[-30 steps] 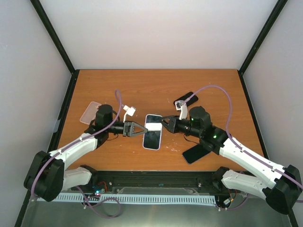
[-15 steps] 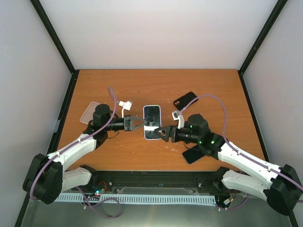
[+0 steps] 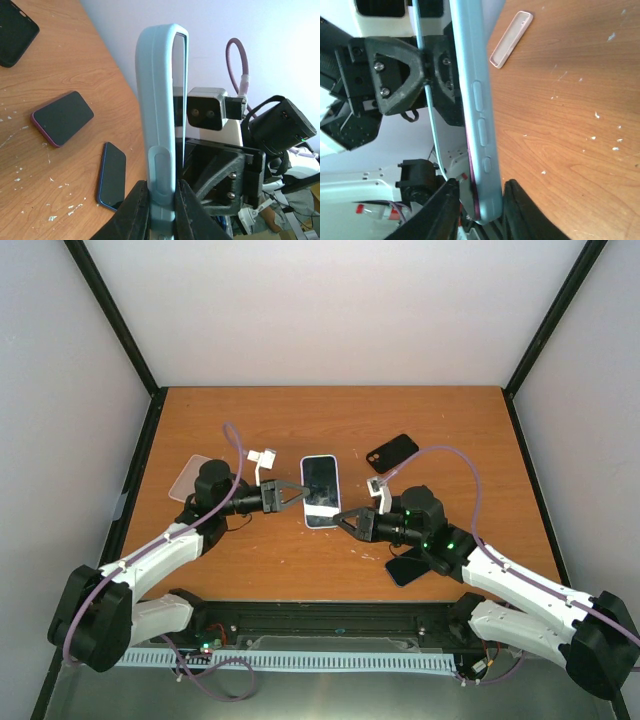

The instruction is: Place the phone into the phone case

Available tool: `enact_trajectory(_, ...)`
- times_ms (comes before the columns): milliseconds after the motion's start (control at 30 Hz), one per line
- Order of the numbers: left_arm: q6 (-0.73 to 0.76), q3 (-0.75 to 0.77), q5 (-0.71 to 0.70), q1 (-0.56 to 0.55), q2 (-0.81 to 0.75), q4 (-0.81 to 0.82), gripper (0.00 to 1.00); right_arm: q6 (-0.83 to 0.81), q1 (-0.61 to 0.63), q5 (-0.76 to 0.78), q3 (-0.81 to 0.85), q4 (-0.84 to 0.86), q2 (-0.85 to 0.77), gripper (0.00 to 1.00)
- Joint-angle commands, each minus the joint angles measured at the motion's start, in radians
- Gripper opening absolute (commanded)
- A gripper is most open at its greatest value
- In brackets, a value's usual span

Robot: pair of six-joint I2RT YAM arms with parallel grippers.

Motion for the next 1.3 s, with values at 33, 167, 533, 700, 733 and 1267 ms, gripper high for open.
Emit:
enact_trajectory(33, 0.025, 0.025, -0.024, 0.002, -0.017, 0.052, 0.0, 0.016, 0.005, -0.001, -0.003, 0.071, -0.006, 0.07)
enact_trajectory(167, 0.093, 0.035, -0.062, 0.002, -0.016, -0.018, 0.0, 0.059, 0.005, 0.012, -0.011, 0.094, -0.003, 0.03)
enact_trajectory(533, 0.146, 0.072, -0.065, 0.002, 0.022, -0.098, 0.0, 0.075, 0.005, 0.076, 0.006, 0.039, 0.047, 0.24)
enact_trajectory(700, 0.227, 0.14, -0.115, 0.005, 0.068, -0.259, 0.0, 0.041, 0.005, 0.177, 0.01, -0.079, -0.013, 0.68)
enact_trajectory(733, 0.252, 0.159, -0.131, 0.005, 0.086, -0.296, 0.0, 0.031, 0.005, 0.193, 0.012, -0.099, -0.028, 0.77)
enact_trajectory(1267, 0.441, 0.466, -0.272, 0.076, 0.567, -0.587, 0.0, -0.064, 0.004, 0.327, 0.053, -0.327, -0.133, 1.0)
